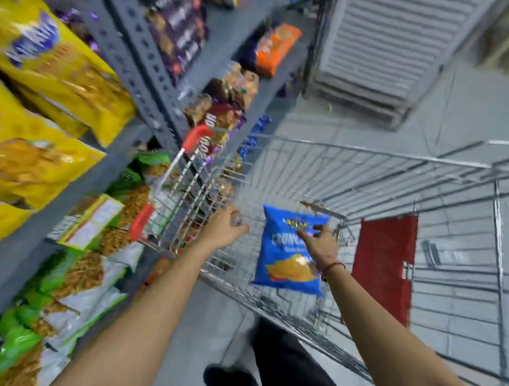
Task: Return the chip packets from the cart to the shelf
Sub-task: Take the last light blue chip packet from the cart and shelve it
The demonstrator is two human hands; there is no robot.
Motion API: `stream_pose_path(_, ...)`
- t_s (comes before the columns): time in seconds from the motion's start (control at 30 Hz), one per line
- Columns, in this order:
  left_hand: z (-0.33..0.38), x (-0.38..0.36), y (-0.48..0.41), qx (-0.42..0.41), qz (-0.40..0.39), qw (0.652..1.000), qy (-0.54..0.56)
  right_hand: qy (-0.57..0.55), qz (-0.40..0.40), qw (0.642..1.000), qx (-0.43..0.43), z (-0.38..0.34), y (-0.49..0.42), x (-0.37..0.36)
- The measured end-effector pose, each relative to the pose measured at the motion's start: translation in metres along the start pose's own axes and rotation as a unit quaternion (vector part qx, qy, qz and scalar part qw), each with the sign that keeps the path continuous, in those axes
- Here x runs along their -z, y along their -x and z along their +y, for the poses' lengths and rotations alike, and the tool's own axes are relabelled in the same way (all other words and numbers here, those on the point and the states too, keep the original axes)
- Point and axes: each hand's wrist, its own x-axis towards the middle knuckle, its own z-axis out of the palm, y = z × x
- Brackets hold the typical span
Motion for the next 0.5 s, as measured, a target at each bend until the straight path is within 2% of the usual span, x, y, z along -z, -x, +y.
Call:
stream_pose_path(0.13, -0.038, -0.066, -0.035, 0.086, -0.143, 0.985, -0.040, 0.008, -0.025, 0.996, -0.091, 0.071, -0.016, 0.009)
stream_pose_path(0.2, -0.058, -0.088, -0.054, 0.114, -0.184, 0.975, -0.055, -0.007, -0.039, 0.993, -0.113, 0.088, -0.026, 0.008)
stream_pose_path(0.3, -0.076, -0.114, -0.084, 0.133, -0.189, 0.972, -0.052, -0.060, -0.076, 0.989, -0.115, 0.110, -0.052, -0.002)
stream_pose_path(0.43, -0.069, -0.142, -0.100, 0.157, -0.142, 0.977, -0.038, -0.058, -0.131, 0.982, -0.124, 0.148, -0.083, -0.017)
stream_pose_path(0.5, -0.071, -0.159, -0.105, 0.185, -0.165, 0.969, -0.001, -0.054, -0.136, 0.982, -0.120, 0.142, -0.084, -0.019)
